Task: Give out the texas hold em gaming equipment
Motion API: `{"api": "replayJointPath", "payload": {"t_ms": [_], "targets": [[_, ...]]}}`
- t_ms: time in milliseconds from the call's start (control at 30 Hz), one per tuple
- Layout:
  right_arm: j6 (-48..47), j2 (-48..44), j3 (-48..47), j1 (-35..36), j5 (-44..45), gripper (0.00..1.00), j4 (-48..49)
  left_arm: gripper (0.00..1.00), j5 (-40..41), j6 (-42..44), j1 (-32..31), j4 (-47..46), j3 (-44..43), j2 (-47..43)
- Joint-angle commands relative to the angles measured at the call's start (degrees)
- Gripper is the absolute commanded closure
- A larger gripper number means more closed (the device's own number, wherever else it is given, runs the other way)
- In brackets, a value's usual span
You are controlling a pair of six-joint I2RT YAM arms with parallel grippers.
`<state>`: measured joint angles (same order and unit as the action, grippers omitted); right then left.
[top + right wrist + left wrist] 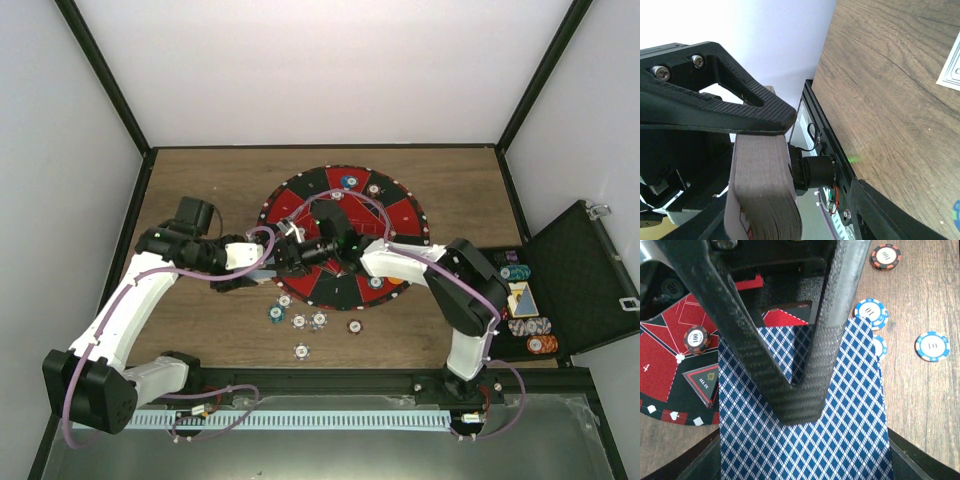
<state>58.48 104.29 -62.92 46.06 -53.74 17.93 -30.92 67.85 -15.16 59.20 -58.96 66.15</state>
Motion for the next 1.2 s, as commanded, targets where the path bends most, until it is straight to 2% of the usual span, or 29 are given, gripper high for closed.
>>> {"api": "replayJointPath", "payload": {"t_ms": [0,233,400,500,667,867,1167], "targets": [[-2.78,-2.27,1.44,-1.43,1.09,0.46,-4.71,0.96,-2.17,0.44,-0.05,0.21,-2.16,-0.95],[-3.67,-4.62,2.0,-2.41,1.42,0.53,-6.54,0.96,-1.72,0.2,0.0,-0.15,-1.9,-0.97],[-2.22,-7.03,1.87,-2.56,0.75,0.65,-5.39,0.96,-1.15,-0.27,-0.05,-0.94,-1.26,-0.6],[-3.68,-8.13,0.95,-2.56,1.59,0.7,-8.17,0.96,-0.56,-0.27,-0.05,-1.35,-0.9,-0.45],[-4.61,-9.37,1.92,-2.9,1.97,0.86,-9.79,0.96,0.35,-0.28,-0.04,-1.53,-0.35,-0.32],[-3.51,-10.95,2.09,-3.2,1.47,0.98,-8.79,0.96,1.46,-0.17,0.04,-2.13,0.77,-0.45],[-2.16,-13.33,3.7,-7.6,-1.68,0.99,-7.13,0.96,3.6,-0.55,0.13,-3.13,2.14,-0.45]]}}
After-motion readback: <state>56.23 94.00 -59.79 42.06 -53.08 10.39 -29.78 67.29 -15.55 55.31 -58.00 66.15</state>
